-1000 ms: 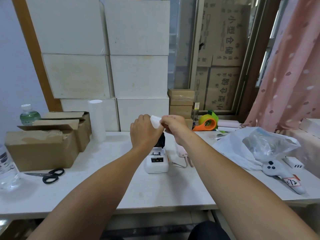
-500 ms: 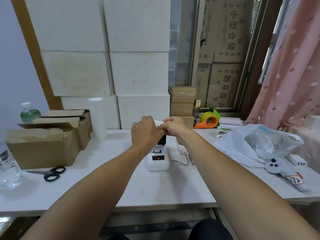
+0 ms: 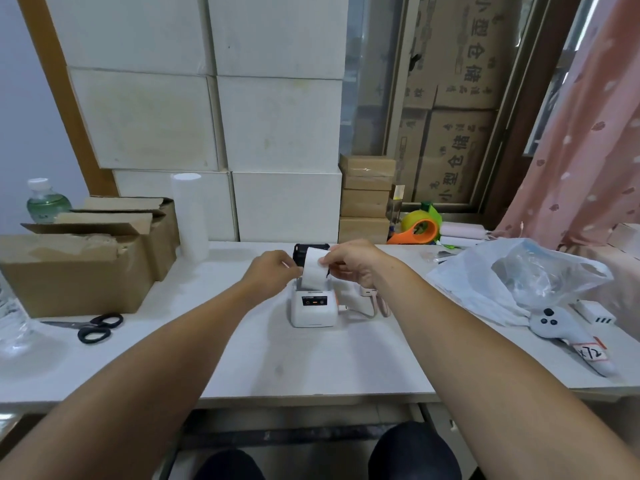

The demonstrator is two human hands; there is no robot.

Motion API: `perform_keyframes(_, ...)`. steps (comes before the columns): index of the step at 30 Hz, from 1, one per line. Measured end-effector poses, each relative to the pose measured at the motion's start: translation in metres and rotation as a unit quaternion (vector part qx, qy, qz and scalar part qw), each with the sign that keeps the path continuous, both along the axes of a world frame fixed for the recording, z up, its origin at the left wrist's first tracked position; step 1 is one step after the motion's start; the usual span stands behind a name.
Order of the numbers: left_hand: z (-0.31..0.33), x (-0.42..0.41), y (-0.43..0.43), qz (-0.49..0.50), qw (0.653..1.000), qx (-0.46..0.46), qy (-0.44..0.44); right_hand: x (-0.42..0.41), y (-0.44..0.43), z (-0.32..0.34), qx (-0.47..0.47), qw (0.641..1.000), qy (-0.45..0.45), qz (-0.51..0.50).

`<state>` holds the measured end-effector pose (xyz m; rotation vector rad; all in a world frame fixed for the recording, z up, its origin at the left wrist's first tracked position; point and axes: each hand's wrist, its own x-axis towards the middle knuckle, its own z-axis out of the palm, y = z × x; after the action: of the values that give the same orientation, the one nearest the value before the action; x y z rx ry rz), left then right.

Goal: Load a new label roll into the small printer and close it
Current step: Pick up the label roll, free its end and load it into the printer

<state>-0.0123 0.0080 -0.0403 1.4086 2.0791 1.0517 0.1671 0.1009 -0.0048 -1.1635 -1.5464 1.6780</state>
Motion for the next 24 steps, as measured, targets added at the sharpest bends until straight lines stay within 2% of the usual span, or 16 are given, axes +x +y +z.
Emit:
perform_keyframes(3, 0.002, 0.005, 0.003, -0.029, 0.998, 0.043, -0.041, -0.002, 0.003, -0.003, -0.027, 0.999, -0.01, 0.014)
perform_keyframes(6, -0.001, 0.005, 0.007, -0.047, 0.998, 0.044, 0.007, 0.001, 0.008, -0.005, -0.079, 0.997, -0.009, 0.024)
perform_keyframes(8, -0.005, 0.003, 0.01, -0.027, 0.999, 0.045, 0.002, 0.007, 0.013, -0.003, -0.121, 0.992, 0.007, 0.039)
perform_keyframes(11, -0.012, 0.0, 0.012, -0.021, 0.996, 0.05, -0.067, 0.016, 0.017, 0.005, -0.152, 0.986, 0.022, 0.068)
perform_keyframes(15, -0.005, 0.004, 0.014, -0.002, 0.97, 0.139, -0.197, 0.018, 0.017, 0.007, -0.157, 0.985, 0.02, 0.066)
perform_keyframes(17, 0.003, 0.007, 0.015, -0.038, 0.959, 0.158, -0.233, 0.016, 0.017, 0.004, -0.162, 0.984, 0.016, 0.069)
perform_keyframes(20, 0.013, 0.012, 0.009, -0.119, 0.96, 0.132, -0.218, 0.016, 0.018, 0.002, -0.169, 0.983, 0.025, 0.07)
perform_keyframes(24, 0.015, 0.008, 0.005, -0.17, 0.957, 0.107, -0.208, 0.02, 0.017, 0.005, -0.177, 0.98, 0.044, 0.074)
